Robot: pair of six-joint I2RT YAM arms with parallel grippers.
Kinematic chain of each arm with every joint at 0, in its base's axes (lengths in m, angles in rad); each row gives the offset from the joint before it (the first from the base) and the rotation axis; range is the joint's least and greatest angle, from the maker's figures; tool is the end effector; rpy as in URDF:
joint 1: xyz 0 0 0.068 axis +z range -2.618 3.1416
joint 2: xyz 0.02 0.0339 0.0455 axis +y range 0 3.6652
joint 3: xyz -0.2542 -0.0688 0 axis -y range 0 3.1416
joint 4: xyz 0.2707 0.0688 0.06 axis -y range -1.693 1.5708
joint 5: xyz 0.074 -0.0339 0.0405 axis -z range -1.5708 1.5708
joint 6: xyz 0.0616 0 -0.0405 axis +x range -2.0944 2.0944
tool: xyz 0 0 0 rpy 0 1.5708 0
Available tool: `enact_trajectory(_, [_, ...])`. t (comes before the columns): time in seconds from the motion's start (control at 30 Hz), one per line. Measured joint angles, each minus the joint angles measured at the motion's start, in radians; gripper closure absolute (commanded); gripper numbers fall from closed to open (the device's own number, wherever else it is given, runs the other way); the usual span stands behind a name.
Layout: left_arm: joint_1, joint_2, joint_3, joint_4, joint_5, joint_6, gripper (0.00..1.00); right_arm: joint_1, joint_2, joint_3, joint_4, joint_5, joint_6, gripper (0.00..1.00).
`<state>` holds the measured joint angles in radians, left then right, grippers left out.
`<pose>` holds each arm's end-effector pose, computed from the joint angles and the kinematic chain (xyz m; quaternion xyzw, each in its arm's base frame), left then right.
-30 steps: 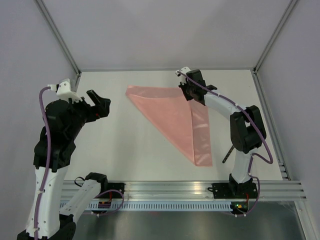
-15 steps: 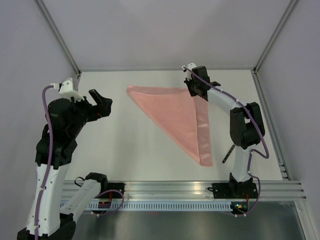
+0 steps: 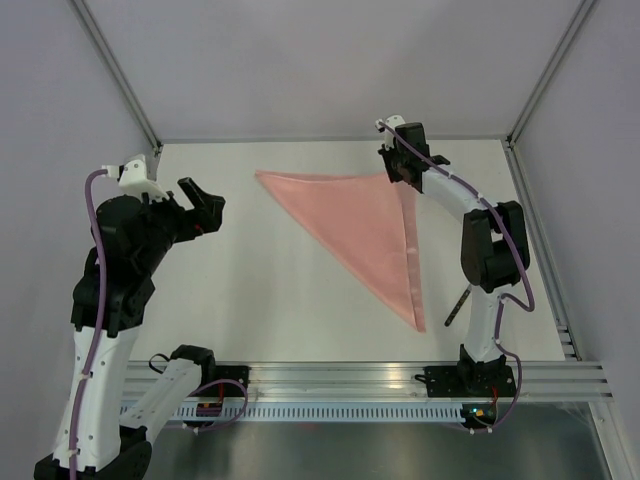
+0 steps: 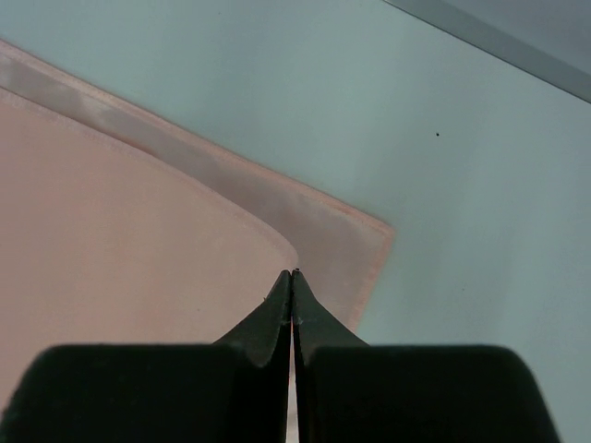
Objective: Fold the napkin, place the utensils inside, and roll it up
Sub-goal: Fold the napkin
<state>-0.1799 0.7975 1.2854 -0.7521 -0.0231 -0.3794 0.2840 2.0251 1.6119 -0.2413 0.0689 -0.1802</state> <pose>0.1816 -0.0316 0.4399 -0.0861 0.7894 -0.1589 0.5867 0.4917 0.1391 0.2057 -0.1914 0.8758 -0.0079 0.4430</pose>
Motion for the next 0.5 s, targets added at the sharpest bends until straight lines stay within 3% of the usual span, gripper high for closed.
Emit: enact_trajectory(0.5, [0.000, 0.010, 0.000, 0.001, 0.000, 0.014, 0.00, -0.047, 0.041, 0.063, -0.006, 0.000, 0.003, 0.99])
